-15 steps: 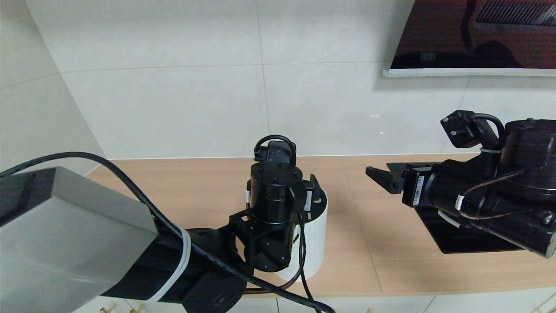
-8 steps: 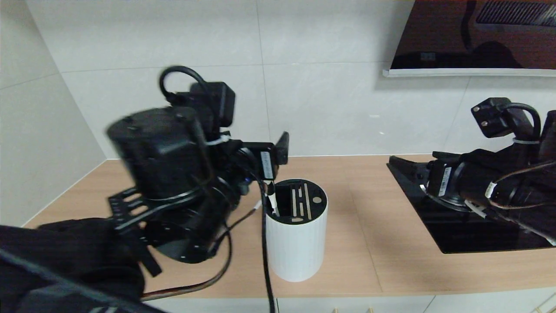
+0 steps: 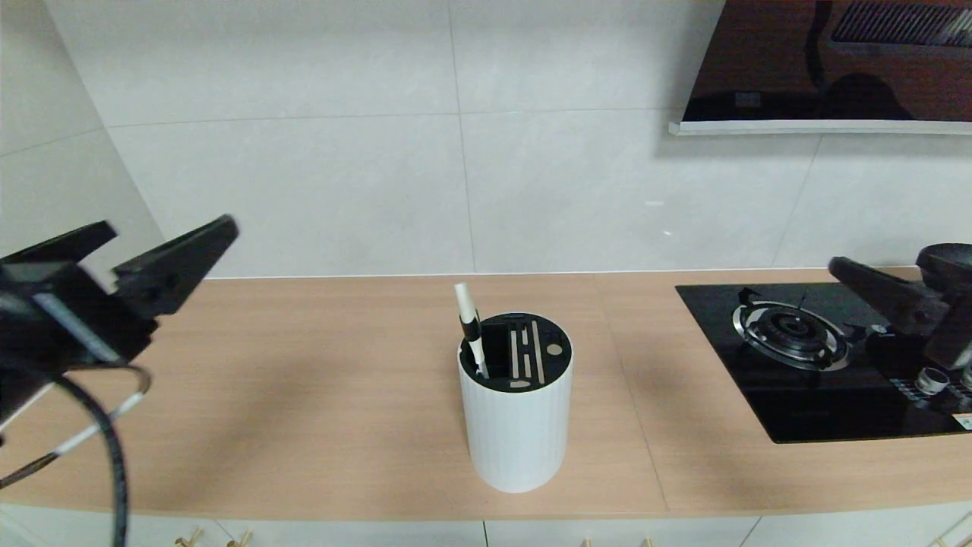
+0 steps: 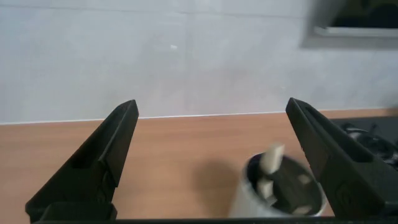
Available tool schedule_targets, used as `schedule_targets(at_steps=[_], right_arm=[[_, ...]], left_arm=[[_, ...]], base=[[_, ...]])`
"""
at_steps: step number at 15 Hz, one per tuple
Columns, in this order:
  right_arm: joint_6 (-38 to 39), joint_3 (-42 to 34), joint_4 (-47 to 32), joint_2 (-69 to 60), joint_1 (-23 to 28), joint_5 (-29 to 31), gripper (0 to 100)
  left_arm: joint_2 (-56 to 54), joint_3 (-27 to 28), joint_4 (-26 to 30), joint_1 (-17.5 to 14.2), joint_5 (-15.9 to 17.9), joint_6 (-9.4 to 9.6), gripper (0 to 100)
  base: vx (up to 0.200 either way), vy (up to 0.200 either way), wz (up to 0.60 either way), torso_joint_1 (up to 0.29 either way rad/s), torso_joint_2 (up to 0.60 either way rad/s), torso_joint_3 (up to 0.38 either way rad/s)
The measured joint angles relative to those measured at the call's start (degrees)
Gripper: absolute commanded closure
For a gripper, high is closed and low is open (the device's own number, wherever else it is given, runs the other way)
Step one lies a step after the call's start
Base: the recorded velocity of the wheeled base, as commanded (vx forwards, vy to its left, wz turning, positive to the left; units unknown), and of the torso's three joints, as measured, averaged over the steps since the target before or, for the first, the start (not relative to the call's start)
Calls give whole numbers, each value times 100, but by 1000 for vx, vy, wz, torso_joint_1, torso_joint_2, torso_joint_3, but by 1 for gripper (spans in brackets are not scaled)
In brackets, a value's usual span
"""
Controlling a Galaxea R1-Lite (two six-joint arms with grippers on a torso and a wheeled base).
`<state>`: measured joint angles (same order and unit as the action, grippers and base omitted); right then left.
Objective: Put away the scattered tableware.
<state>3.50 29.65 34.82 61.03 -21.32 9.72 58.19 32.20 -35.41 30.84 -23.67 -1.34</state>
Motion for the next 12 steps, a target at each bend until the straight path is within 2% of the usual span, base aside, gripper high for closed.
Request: schedule_targets(at_steps=[2, 5, 7, 9, 10, 12], right_arm=[[-39, -269, -430, -877, 96, 5, 0], [-213, -433, -1879, -2434, 233, 22, 0], [-352, -468, -2784, -3446, 525, 16, 0], [-469, -506, -3446, -4397, 1052, -15, 0], [-517, -521, -3700, -4747, 1273, -28, 0], [-524, -634, -3658, -5202, 1509, 32, 0]], left_arm=[[-1070, -306, 931, -380, 63, 110, 0], [-2679, -535, 2374, -1081, 246, 202, 0], [-3578, -616, 3093, -1554, 406, 238, 0], [-4422, -668, 3779, -2008, 575, 251, 0], [-4710, -688, 3995, -2189, 628, 254, 0], [-5075, -717, 3995, -2589, 661, 257, 0]], base=[[0, 0, 0, 0, 0, 0], [0, 0, 0, 0, 0, 0], [0, 0, 0, 0, 0, 0], [0, 0, 0, 0, 0, 0], [0, 0, 0, 0, 0, 0], [0, 0, 0, 0, 0, 0]])
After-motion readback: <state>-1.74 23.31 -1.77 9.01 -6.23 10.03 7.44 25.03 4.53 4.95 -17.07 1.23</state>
